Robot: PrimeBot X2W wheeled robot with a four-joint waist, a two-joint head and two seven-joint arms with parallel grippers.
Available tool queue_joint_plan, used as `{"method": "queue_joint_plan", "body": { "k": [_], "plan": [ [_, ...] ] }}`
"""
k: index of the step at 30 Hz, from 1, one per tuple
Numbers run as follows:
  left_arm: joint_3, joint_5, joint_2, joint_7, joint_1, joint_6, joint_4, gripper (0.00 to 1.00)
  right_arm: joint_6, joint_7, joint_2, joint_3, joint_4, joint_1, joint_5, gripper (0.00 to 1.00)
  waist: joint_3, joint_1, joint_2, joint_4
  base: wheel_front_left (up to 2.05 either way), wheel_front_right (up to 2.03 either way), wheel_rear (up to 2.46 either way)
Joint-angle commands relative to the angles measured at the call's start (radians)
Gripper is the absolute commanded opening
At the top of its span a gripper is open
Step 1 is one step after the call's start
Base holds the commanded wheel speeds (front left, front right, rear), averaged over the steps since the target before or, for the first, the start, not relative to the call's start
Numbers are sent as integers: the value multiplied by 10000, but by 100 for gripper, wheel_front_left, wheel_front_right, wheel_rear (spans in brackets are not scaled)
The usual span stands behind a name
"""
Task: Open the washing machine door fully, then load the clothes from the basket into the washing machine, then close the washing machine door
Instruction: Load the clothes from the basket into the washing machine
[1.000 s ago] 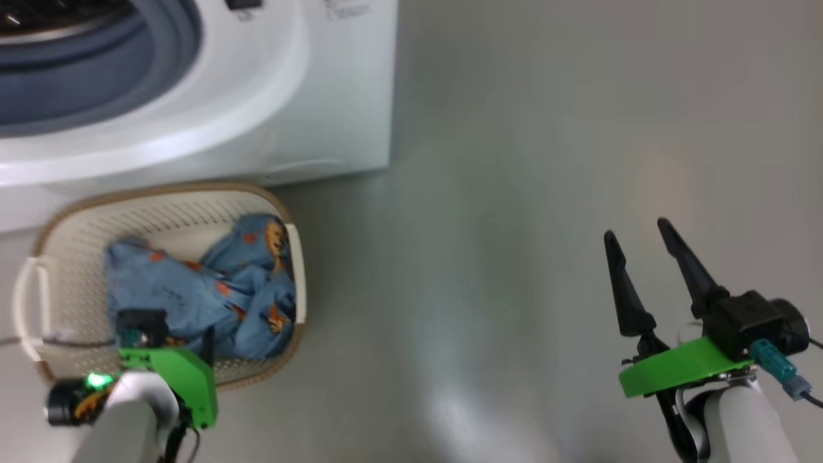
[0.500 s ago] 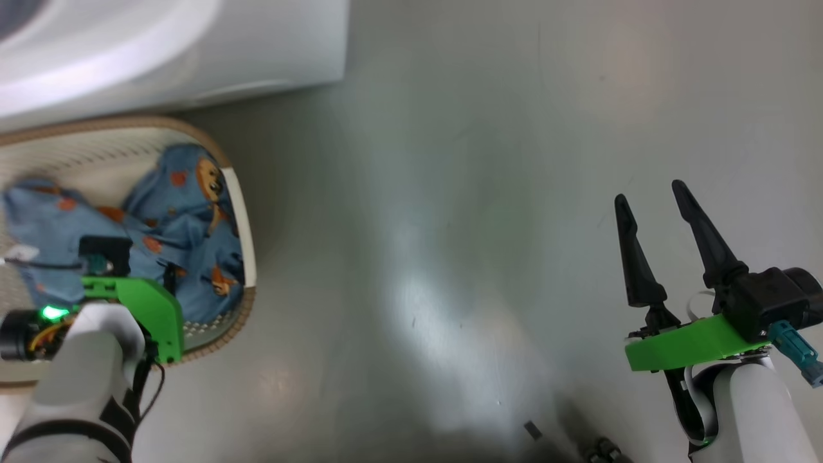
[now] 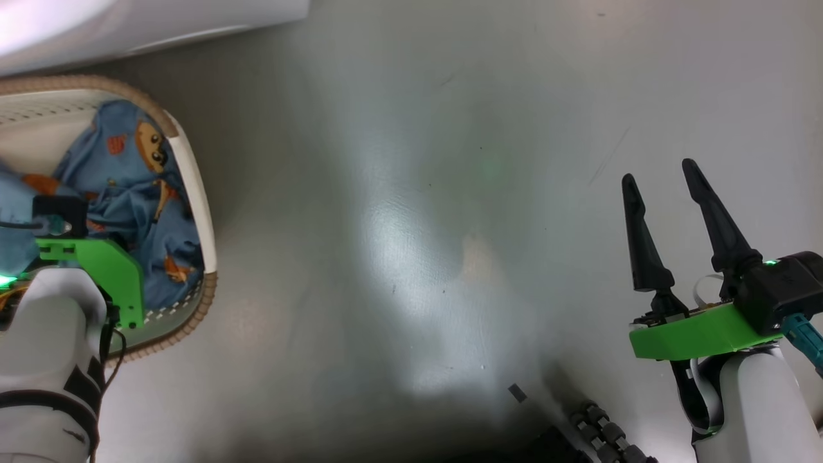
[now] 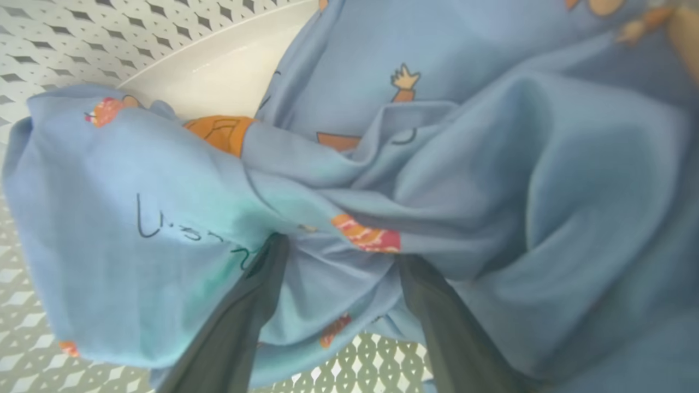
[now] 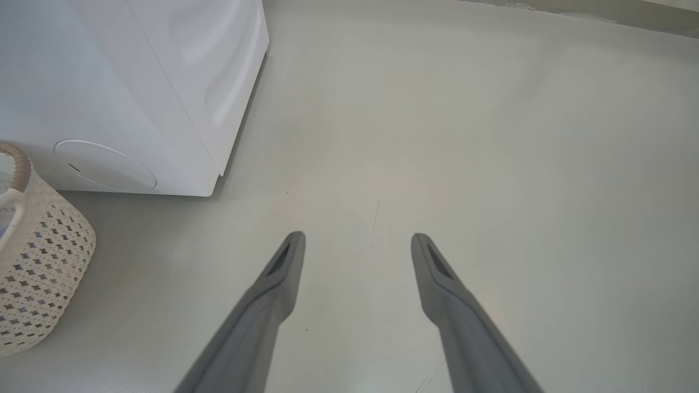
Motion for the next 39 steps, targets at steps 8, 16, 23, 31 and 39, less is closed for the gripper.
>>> {"method": "queue_joint_plan", "body": {
  "k": [8, 16, 23, 31, 39],
  "plan": [
    [114, -152, 411, 205, 21, 191, 13, 0, 27, -74, 24, 96, -284, 375, -39, 100, 188, 0, 0, -27, 0, 0, 0],
    [184, -439, 290, 112, 228, 216, 17, 0, 27, -74, 29, 170, -132, 111, -20, 100, -9, 0, 0, -21, 0, 0, 0],
    [323, -727, 212, -224, 513, 271, 18, 0, 27, -74, 30, 196, 32, -31, -6, 100, -600, 0, 0, 27, 0, 0, 0],
    [568, -1159, 54, -1158, 1140, 276, 18, 0, 27, -74, 31, 281, 357, -44, -33, 100, -1891, 0, 0, 196, 0, 0, 0],
    [768, -1448, -44, -1564, 1950, 269, -366, 0, 27, -74, 30, 405, 766, 97, -63, 100, -3318, 0, 0, 468, 0, 0, 0]
  ]
}}
